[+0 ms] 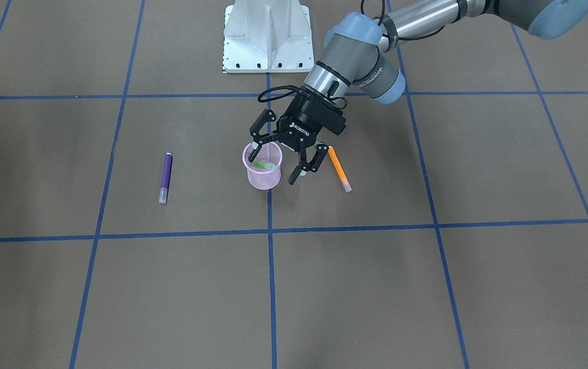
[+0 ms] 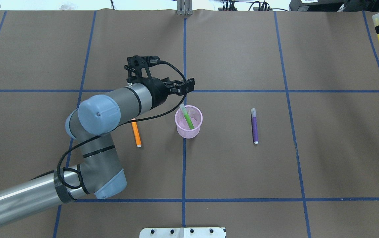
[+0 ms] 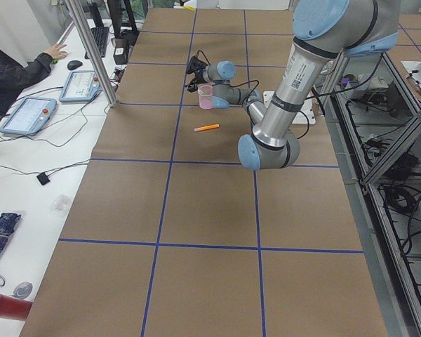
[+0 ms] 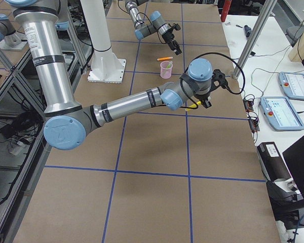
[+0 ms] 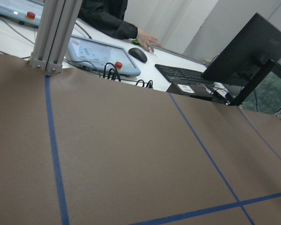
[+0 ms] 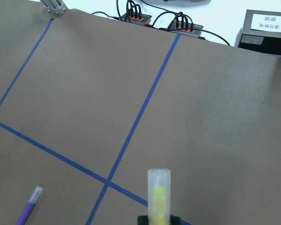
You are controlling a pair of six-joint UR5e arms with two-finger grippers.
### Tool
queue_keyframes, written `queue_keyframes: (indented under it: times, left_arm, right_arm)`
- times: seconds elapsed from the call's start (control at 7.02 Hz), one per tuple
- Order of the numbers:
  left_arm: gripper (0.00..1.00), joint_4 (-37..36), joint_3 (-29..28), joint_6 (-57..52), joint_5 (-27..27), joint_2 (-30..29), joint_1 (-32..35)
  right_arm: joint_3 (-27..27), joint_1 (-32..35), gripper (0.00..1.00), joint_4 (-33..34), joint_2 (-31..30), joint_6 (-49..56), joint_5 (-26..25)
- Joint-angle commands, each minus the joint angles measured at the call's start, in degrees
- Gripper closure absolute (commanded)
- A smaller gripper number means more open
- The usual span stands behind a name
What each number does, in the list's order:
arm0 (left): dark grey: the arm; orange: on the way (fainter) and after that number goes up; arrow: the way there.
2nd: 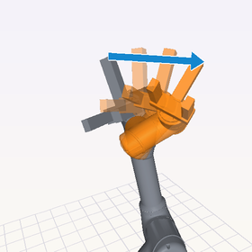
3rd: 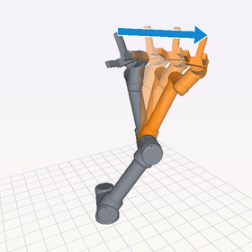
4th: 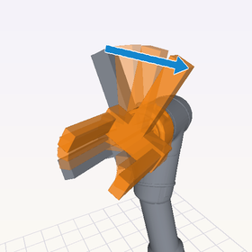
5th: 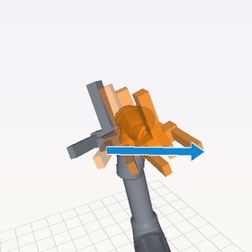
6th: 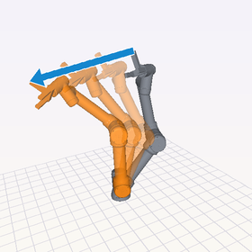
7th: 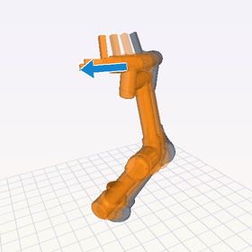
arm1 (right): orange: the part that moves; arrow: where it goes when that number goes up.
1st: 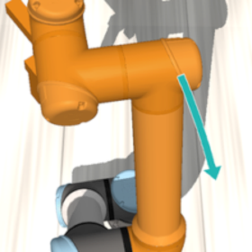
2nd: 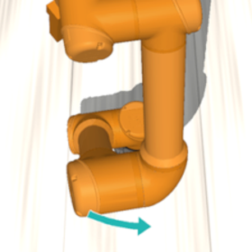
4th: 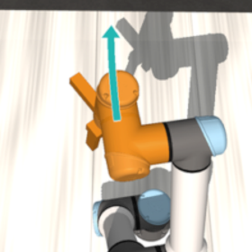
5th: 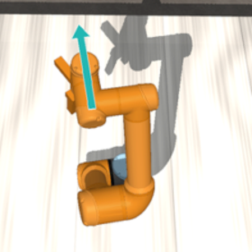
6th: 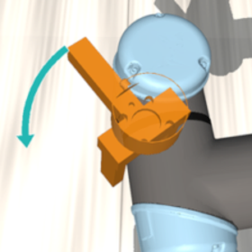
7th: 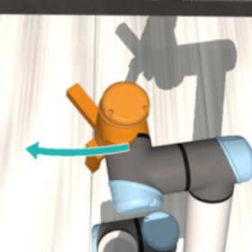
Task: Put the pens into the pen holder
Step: 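Open the left gripper to drop the green marker into the cup, then move left gripper to orange marker while right carries highlighter toward cup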
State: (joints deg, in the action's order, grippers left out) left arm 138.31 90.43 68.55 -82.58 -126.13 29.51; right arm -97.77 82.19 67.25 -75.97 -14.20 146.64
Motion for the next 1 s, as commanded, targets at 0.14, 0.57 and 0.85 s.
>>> queue_keyframes:
  times: [0.14, 0.57, 0.85]
  left_arm:
    - [0.01, -37.8, 11.3, 4.7, -19.5, 0.5, 6.9]
    - [0.01, -50.0, 10.6, 5.2, -28.1, 0.6, 8.2]
    - [0.01, -49.4, 5.1, 10.6, -29.7, 0.3, 7.4]
  right_arm:
    - [-4.2, -4.3, 1.0, -4.0, 3.9, -5.5, -3.4]
    - [-3.9, -16.8, 1.0, -25.7, 3.8, -27.2, -19.8]
    - [-4.1, -23.8, 1.0, -30.0, 3.8, -31.4, -29.3]
